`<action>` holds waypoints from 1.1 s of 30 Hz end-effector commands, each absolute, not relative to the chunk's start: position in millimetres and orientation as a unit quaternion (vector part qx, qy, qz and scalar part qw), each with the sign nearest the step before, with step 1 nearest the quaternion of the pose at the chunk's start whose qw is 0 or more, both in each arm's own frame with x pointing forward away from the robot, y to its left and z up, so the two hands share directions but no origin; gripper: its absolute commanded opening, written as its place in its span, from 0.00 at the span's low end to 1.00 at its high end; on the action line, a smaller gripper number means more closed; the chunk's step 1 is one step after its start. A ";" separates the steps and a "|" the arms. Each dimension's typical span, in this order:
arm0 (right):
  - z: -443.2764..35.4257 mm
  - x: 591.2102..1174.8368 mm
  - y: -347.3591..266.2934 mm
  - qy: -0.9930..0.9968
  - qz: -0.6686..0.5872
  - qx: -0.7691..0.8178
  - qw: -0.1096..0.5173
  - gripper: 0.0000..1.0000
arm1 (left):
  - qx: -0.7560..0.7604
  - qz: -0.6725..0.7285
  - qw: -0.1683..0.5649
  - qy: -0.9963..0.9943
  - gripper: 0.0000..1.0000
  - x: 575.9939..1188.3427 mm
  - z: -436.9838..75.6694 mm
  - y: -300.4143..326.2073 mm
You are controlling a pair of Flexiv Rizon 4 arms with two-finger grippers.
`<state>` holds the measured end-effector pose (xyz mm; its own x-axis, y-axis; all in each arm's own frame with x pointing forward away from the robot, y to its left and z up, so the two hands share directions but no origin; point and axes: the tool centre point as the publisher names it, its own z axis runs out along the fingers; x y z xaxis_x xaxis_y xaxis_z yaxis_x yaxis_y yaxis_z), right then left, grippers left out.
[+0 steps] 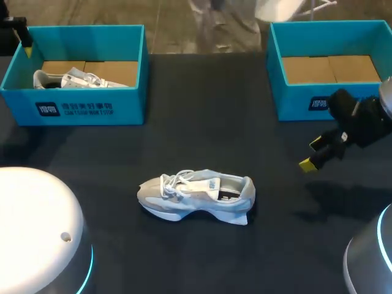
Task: Take the shoe out of the shoebox, open the shoe tongue, remove and reinsert the insole, then place the shoe into the shoebox
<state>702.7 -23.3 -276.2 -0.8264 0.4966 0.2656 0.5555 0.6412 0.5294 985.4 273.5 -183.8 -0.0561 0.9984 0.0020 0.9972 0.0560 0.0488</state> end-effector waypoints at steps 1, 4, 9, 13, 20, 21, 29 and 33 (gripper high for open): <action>-291.7 688.0 -23.9 -0.844 -0.456 -0.275 -0.068 1.00 | 0.687 0.020 0.016 0.726 1.00 984.5 -183.9 273.6; -300.9 686.2 -26.0 -0.829 -0.489 -0.256 -0.090 1.00 | 0.687 0.020 0.016 0.726 1.00 984.5 -183.9 273.6; -310.5 684.1 -26.7 -0.815 -0.508 -0.254 -0.115 1.00 | 0.687 0.020 0.016 0.726 1.00 984.5 -183.9 273.6; -310.5 684.1 -26.7 -0.815 -0.508 -0.254 -0.115 1.00 | 0.687 0.020 0.016 0.726 1.00 984.5 -183.9 273.6; -310.5 684.1 -26.7 -0.815 -0.508 -0.254 -0.115 1.00 | 0.687 0.020 0.016 0.726 1.00 984.5 -183.9 273.6; -310.5 684.1 -26.7 -0.815 -0.508 -0.254 -0.115 1.00 | 0.687 0.020 0.016 0.726 1.00 984.5 -183.9 273.6; -337.7 680.2 -16.1 -0.825 -0.494 -0.233 -0.144 1.00 | 0.687 0.020 0.016 0.726 1.00 984.5 -183.9 273.6; -350.1 677.7 -11.5 -0.836 -0.488 -0.212 -0.133 1.00 | 0.687 0.020 0.016 0.726 1.00 984.5 -183.9 273.6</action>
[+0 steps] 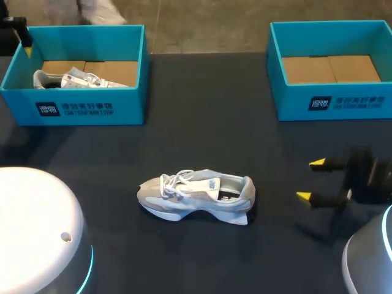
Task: Take the shoe out of the shoebox, open the shoe tongue, remove and reinsert the insole, then place the shoe into the shoebox
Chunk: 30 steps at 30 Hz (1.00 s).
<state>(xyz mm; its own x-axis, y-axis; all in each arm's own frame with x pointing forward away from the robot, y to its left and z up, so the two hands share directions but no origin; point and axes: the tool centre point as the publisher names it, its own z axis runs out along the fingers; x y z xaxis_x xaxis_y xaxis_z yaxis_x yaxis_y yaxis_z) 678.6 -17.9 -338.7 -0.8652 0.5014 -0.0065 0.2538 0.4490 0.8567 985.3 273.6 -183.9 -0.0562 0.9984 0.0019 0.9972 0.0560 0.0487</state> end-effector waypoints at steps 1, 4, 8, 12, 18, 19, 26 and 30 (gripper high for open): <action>-352.0 677.0 -10.6 0.837 0.487 0.210 0.131 1.00 | 0.687 0.020 0.016 0.726 1.00 984.5 -183.9 273.6; -356.4 675.9 -6.7 0.844 0.490 0.185 0.118 1.00 | 0.687 0.020 0.016 0.726 1.00 984.5 -183.9 273.6; -362.3 675.3 -1.3 0.853 0.490 0.147 0.107 1.00 | 0.687 0.020 0.016 0.726 1.00 984.5 -183.9 273.6; -366.6 677.6 1.8 0.856 0.487 0.136 0.102 1.00 | 0.687 0.020 0.016 0.726 1.00 984.5 -183.9 273.6; -373.4 675.8 7.0 0.865 0.478 0.122 0.085 1.00 | 0.687 0.020 0.016 0.726 1.00 984.5 -183.9 273.6; -373.4 675.8 7.0 0.865 0.478 0.122 0.085 1.00 | 0.687 0.020 0.016 0.726 1.00 984.5 -183.9 273.6; -373.4 675.8 7.0 0.865 0.478 0.122 0.085 1.00 | 0.687 0.020 0.016 0.726 1.00 984.5 -183.9 273.6; -373.4 675.8 7.0 0.865 0.478 0.122 0.085 1.00 | 0.687 0.020 0.016 0.726 1.00 984.5 -183.9 273.6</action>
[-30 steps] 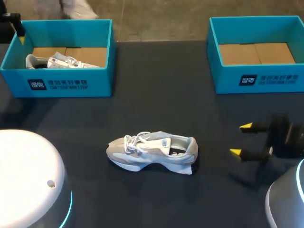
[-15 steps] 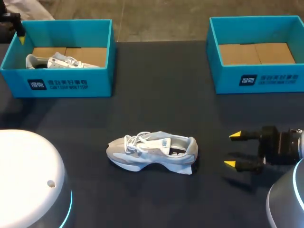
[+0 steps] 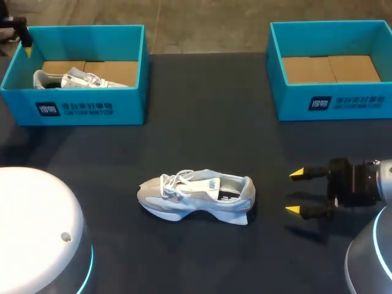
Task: Take the shoe out of the shoebox, open the shoe tongue, remove and reinsert the insole, then place the shoe into the shoebox
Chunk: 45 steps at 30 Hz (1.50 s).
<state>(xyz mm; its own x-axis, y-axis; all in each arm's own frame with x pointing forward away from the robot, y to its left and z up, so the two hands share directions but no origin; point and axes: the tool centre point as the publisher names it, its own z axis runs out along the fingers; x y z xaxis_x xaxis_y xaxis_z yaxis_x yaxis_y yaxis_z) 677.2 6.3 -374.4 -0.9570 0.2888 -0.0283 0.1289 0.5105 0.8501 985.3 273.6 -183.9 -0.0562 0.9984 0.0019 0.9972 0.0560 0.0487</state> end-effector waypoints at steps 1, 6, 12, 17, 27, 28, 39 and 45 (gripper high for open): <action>-373.4 675.8 7.0 0.865 0.478 0.122 0.085 1.00 | 0.687 0.020 0.016 0.726 1.00 984.5 -183.9 273.6; -384.4 673.8 -19.9 0.844 0.512 0.135 0.090 1.00 | 0.687 0.020 0.016 0.726 1.00 984.5 -183.9 273.6; -388.6 675.5 -36.2 0.824 0.545 0.134 0.079 1.00 | 0.687 0.020 0.016 0.726 1.00 984.5 -183.9 273.6; -393.4 672.8 -32.2 0.822 0.549 0.132 0.076 1.00 | 0.687 0.020 0.016 0.726 1.00 984.5 -183.9 273.6; -398.4 668.8 -22.2 0.814 0.562 0.132 0.069 1.00 | 0.687 0.020 0.016 0.726 1.00 984.5 -183.9 273.6; -399.4 668.0 -20.5 0.812 0.564 0.132 0.069 1.00 | 0.687 0.020 0.016 0.726 1.00 984.5 -183.9 273.6; -407.4 649.0 3.8 0.804 0.572 0.146 0.070 1.00 | 0.687 0.020 0.016 0.726 1.00 984.5 -183.9 273.6; -405.3 640.9 19.4 0.802 0.567 0.160 0.095 1.00 | 0.687 0.020 0.016 0.726 1.00 984.5 -183.9 273.6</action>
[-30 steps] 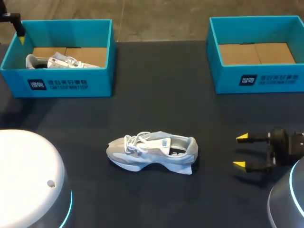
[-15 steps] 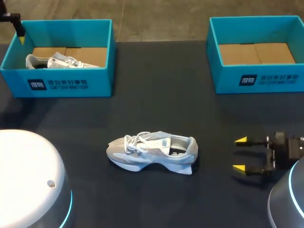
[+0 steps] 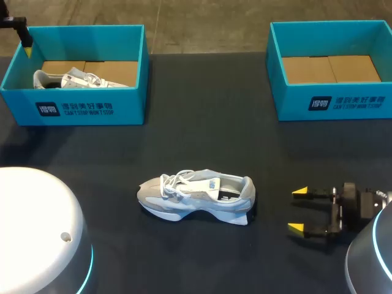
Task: Take the shoe out of the shoebox, open the shoe tongue, remove and reinsert the insole, then place the shoe into the shoebox
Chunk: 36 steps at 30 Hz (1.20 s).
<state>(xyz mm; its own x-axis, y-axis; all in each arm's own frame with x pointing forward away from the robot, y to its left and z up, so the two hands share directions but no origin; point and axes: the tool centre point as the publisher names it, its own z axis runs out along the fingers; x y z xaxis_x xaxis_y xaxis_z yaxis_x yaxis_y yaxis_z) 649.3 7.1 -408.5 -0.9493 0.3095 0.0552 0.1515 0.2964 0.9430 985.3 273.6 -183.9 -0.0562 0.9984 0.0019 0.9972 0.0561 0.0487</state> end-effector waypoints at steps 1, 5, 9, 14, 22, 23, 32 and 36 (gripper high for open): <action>-404.7 640.3 20.8 0.802 0.568 0.160 0.095 1.00 | 0.687 0.020 0.016 0.726 1.00 984.5 -183.9 273.6; -401.1 639.1 32.8 0.802 0.561 0.169 0.115 1.00 | 0.687 0.020 0.016 0.726 1.00 984.5 -183.9 273.6; -399.8 641.6 41.5 0.802 0.558 0.177 0.119 1.00 | 0.687 0.020 0.016 0.726 1.00 984.5 -183.9 273.6; -400.8 646.6 49.5 0.803 0.556 0.182 0.114 1.00 | 0.687 0.020 0.016 0.726 1.00 984.5 -183.9 273.6; -400.9 657.2 57.2 0.801 0.561 0.178 0.109 1.00 | 0.687 0.020 0.016 0.726 1.00 984.5 -183.9 273.6; -401.4 658.0 58.8 0.800 0.562 0.178 0.108 1.00 | 0.687 0.020 0.016 0.726 1.00 984.5 -183.9 273.6; -405.1 664.7 70.8 0.799 0.566 0.175 0.100 1.00 | 0.687 0.020 0.016 0.726 1.00 984.5 -183.9 273.6; -404.7 665.4 78.0 0.800 0.567 0.172 0.098 1.00 | 0.687 0.020 0.016 0.726 1.00 984.5 -183.9 273.6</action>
